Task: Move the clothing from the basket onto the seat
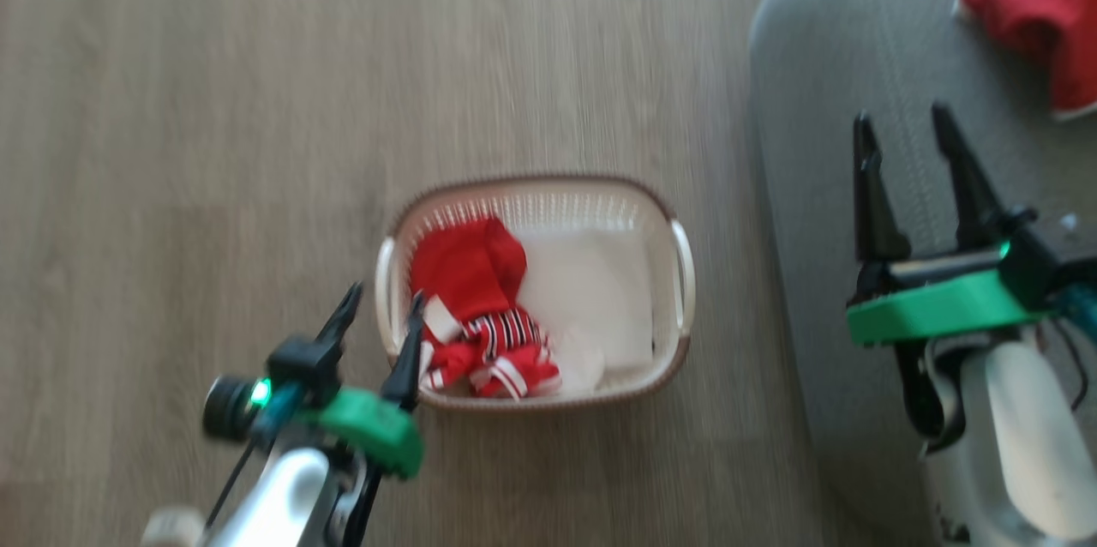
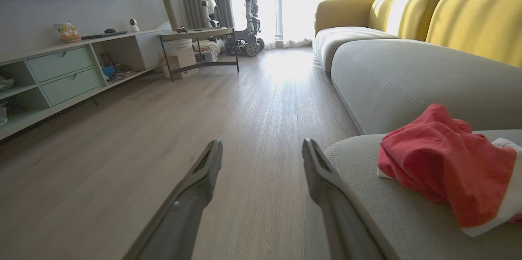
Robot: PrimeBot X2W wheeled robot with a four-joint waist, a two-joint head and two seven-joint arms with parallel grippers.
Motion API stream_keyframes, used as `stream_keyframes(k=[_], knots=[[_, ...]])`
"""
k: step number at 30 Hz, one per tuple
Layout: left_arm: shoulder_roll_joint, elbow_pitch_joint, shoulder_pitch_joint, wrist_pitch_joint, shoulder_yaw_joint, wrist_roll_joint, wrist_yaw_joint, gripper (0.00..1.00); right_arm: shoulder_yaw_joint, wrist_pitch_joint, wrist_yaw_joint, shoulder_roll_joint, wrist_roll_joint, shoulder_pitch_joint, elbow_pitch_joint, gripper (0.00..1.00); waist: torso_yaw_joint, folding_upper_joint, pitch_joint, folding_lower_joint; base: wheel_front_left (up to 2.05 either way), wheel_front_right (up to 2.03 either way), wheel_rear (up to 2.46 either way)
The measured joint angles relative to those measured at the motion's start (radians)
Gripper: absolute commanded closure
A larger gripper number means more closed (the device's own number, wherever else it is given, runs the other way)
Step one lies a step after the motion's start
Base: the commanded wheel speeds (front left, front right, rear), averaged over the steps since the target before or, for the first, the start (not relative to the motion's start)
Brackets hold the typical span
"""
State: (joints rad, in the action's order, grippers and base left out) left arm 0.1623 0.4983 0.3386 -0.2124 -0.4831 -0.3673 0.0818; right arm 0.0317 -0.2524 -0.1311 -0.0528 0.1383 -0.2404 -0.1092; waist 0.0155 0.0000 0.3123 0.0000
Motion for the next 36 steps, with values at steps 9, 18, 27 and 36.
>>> stream_keyframes(k=[9,18,27,36], knots=[[-0.051,0.295,0.275,0.035,-0.08,0.06,-0.075,0.0,-0.018,0.0,0.0,0.0,-0.006,-0.14,0.084,0.0,-0.04,0.0,0.236,0.0001,0.0,0.0,0.0],[-0.064,0.51,0.453,0.035,-0.127,0.109,-0.107,0.0,-0.056,-0.003,0.0,-0.001,0.004,-0.215,0.136,0.0,-0.097,-0.0001,0.423,0.0002,0.0,0.0,0.0],[-0.07,0.633,0.541,0.045,-0.175,0.143,-0.126,0.0,-0.104,-0.003,0.0,-0.001,0.014,-0.249,0.163,0.0,-0.14,-0.0001,0.515,0.0002,0.0,0.0,0.0],[-0.059,0.725,0.621,0.087,-0.212,0.177,-0.104,0.0,-0.15,-0.003,0.0,-0.002,0.036,-0.277,0.19,0.0,-0.181,0.0,0.579,0.0001,0.0,0.0,0.0]])
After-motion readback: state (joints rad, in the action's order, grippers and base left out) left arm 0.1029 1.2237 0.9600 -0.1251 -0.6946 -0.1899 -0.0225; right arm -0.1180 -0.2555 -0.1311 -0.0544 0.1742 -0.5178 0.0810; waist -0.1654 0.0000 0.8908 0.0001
